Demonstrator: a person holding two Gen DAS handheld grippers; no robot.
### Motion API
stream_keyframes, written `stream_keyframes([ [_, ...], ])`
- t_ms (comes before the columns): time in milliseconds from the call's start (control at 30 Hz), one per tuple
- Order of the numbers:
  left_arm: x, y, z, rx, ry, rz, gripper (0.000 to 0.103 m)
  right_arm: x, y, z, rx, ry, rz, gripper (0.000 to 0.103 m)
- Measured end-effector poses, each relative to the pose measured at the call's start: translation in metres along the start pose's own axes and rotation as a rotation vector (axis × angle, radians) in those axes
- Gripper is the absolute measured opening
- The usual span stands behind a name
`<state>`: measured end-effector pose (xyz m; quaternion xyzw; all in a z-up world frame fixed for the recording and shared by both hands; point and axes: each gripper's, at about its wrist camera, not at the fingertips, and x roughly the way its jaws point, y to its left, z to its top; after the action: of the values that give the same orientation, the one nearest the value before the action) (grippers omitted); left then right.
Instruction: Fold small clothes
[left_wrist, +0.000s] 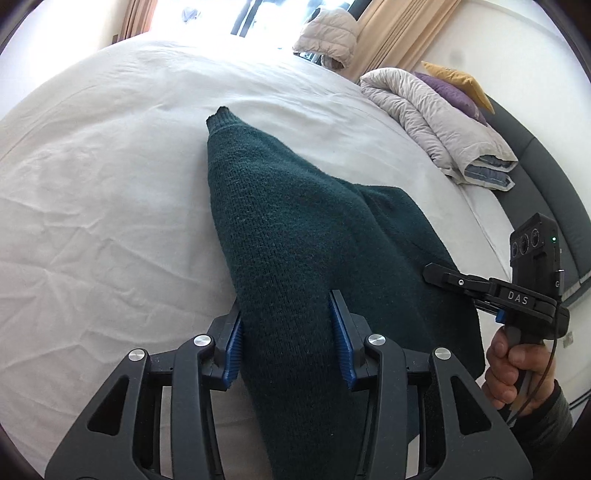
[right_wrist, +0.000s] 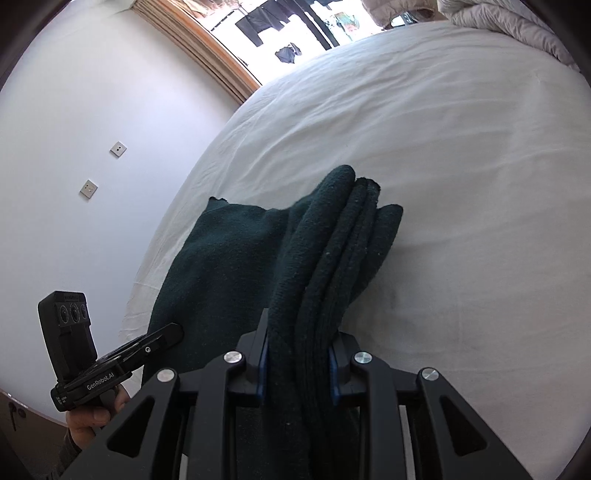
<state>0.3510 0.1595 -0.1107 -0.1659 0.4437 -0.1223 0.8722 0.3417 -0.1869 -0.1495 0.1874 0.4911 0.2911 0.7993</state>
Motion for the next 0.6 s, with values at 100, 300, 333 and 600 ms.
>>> stream_keyframes([
  [100, 0.003, 0.005, -0.005, -0.001, 0.001, 0.008, 0.048, 0.001, -0.025, -0.009, 0.061, -0.009, 0.052, 0.030],
  [300, 0.016, 0.002, -0.014, 0.017, -0.003, 0.031, 0.059, 0.005, -0.035, -0.024, 0.085, -0.042, 0.076, 0.036],
  [333, 0.018, 0.000, -0.015, 0.017, -0.004, 0.034, 0.060, 0.005, -0.036, -0.025, 0.083, -0.049, 0.079, 0.036],
  [600, 0.021, -0.032, -0.015, 0.080, -0.066, 0.207, 0.075, 0.000, -0.018, -0.029, 0.033, -0.090, 0.004, 0.048],
])
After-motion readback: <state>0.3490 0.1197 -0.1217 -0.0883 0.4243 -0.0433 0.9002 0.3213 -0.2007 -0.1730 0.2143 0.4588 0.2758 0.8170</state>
